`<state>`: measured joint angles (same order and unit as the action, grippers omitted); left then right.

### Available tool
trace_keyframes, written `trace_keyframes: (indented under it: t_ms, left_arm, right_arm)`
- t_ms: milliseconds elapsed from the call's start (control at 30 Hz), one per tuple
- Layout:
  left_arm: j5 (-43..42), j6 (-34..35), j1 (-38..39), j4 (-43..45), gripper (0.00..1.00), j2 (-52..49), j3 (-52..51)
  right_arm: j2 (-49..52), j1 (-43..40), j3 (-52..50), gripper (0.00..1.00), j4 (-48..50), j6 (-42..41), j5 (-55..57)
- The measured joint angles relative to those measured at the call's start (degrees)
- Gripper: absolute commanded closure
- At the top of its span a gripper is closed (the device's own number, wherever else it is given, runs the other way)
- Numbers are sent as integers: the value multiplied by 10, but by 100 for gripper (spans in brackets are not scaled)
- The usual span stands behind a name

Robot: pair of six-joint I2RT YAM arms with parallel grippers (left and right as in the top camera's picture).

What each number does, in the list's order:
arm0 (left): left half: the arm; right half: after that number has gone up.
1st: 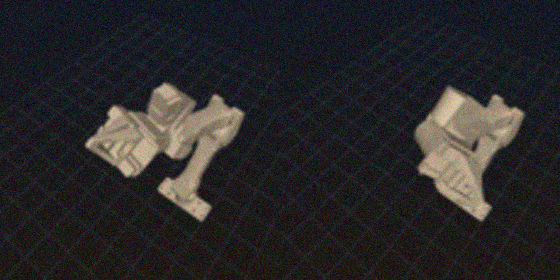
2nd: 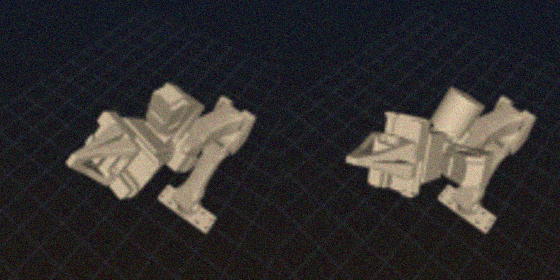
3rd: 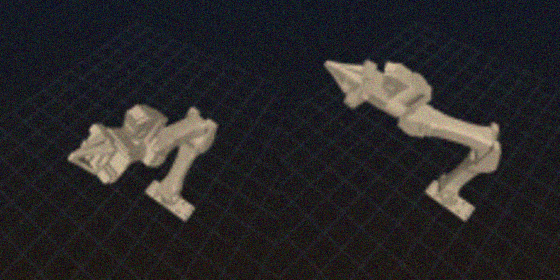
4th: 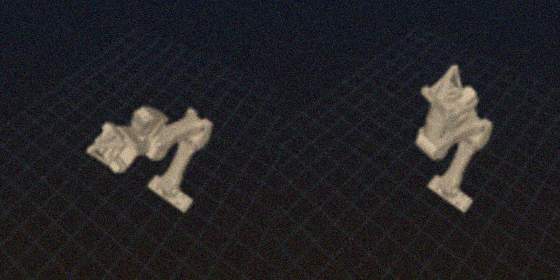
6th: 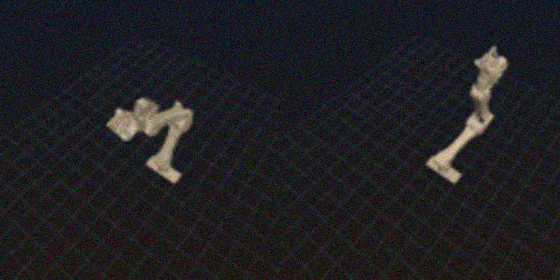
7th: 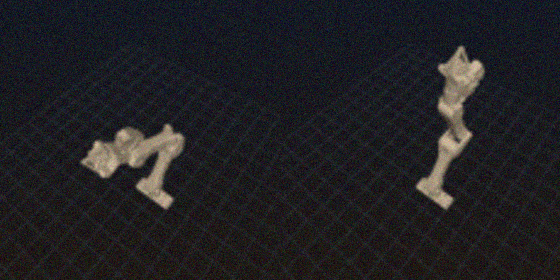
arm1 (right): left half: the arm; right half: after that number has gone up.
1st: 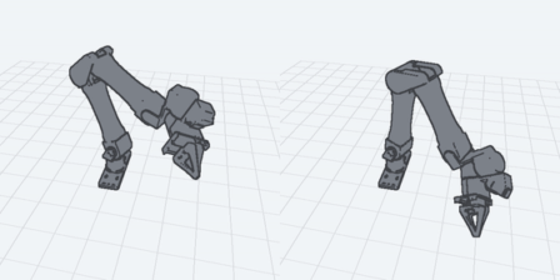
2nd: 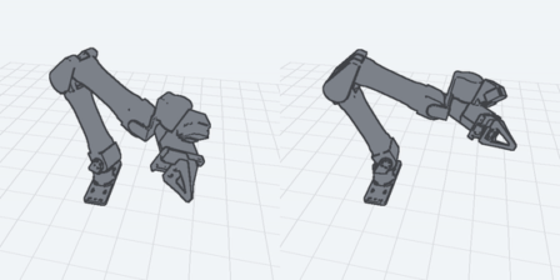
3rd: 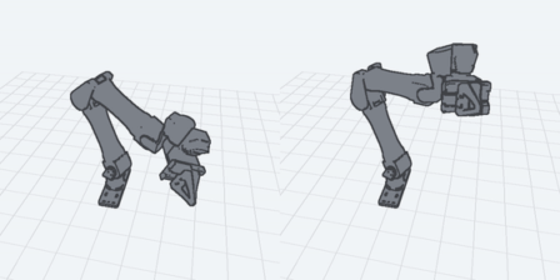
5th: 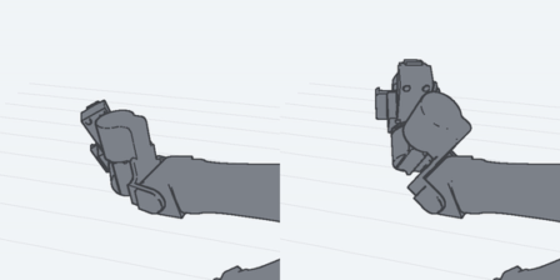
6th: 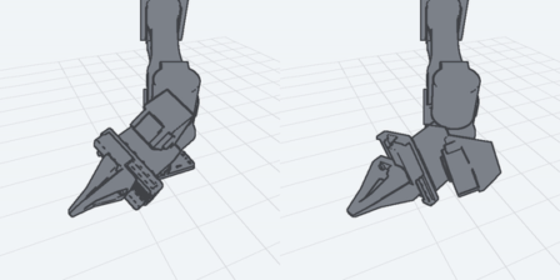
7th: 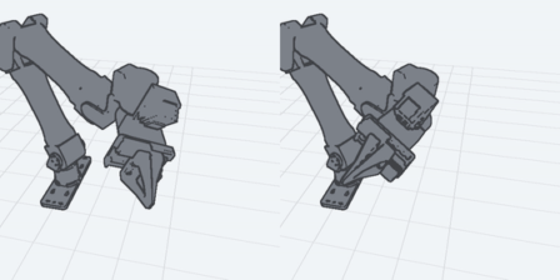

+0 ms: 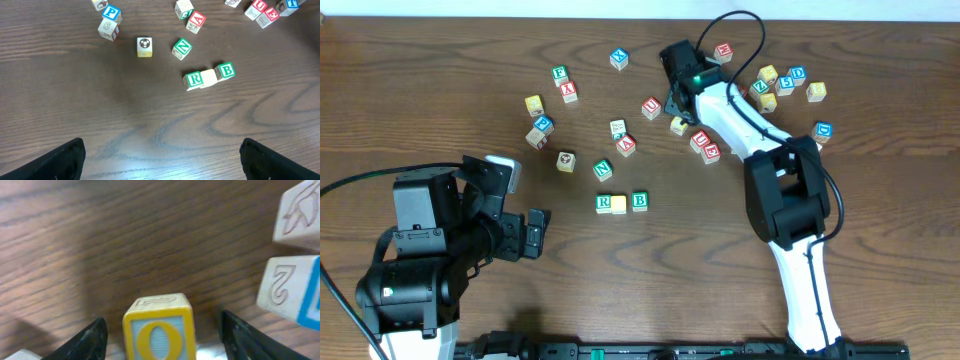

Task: Spell out ROBOT
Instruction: 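Lower the right gripper and grasp the yellow O block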

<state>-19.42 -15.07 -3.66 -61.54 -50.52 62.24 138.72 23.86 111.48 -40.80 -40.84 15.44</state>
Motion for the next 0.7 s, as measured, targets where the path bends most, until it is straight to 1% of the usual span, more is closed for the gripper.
trace_keyframes:
  t_ms: [233, 333, 500, 567, 700]
  left_arm:
    - [0, 0, 0, 0, 3, 0, 0]
    - [0, 0, 0, 0, 3, 0, 0]
    - [0, 0, 0, 0, 3, 0, 0]
    - [0, 0, 0, 0, 3, 0, 0]
    - [0, 0, 0, 0, 3, 0, 0]
  right_arm:
    - [0, 0, 0, 46, 8, 16, 5]
    - [0, 0, 0, 57, 8, 21, 7]
    - [0, 0, 0, 68, 8, 24, 9]
    - [0, 0, 0, 71, 8, 25, 9]
    - [0, 0, 0, 73, 7, 25, 9]
